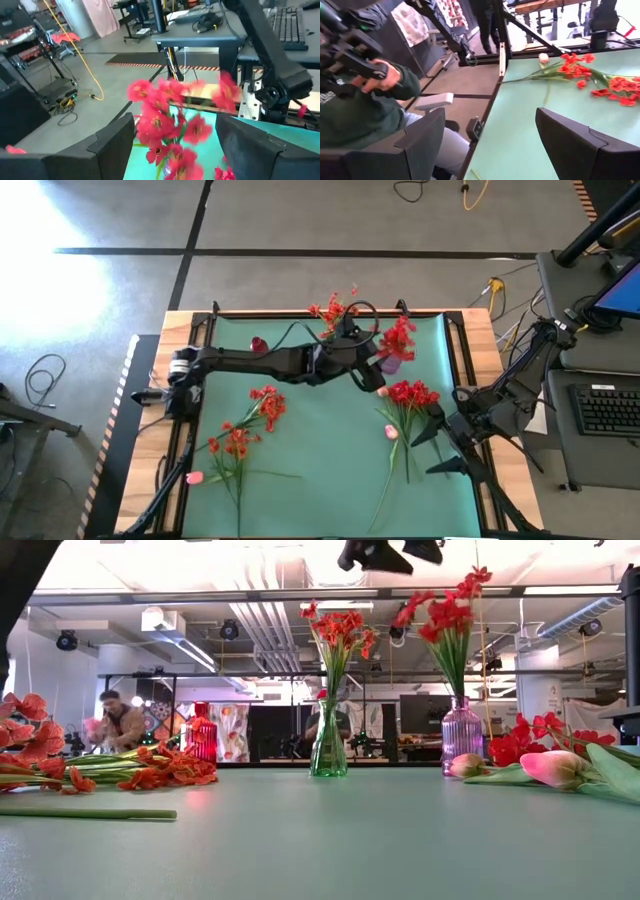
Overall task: Sort flowers into vase by color
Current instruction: Put the bottom left orange flower in the green flower vase
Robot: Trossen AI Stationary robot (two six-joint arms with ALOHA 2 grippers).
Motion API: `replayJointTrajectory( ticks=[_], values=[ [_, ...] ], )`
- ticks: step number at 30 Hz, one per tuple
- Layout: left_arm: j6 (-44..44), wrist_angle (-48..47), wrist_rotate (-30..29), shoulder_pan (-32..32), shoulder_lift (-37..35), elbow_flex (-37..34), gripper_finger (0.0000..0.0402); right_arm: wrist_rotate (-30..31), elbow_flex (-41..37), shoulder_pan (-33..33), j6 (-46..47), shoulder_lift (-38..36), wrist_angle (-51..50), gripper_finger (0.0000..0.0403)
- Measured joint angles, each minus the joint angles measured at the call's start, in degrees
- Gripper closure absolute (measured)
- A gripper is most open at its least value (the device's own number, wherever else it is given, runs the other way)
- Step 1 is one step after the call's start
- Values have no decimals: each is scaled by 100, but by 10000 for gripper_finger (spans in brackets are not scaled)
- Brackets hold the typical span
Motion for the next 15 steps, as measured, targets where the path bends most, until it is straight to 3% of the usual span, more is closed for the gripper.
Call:
replayJointTrajectory(
  ticks=[4,8,15],
  values=[
    [208,-285,3,-128,-312,11,137,170,0,0,0,0,5,101],
    [186,-1161,3,-417,-722,11,137,298,0,0,-1,0,-2,101],
    [-1630,-3852,163,-1367,-1559,17,137,646,0,0,-28,2,-271,101]
  ],
)
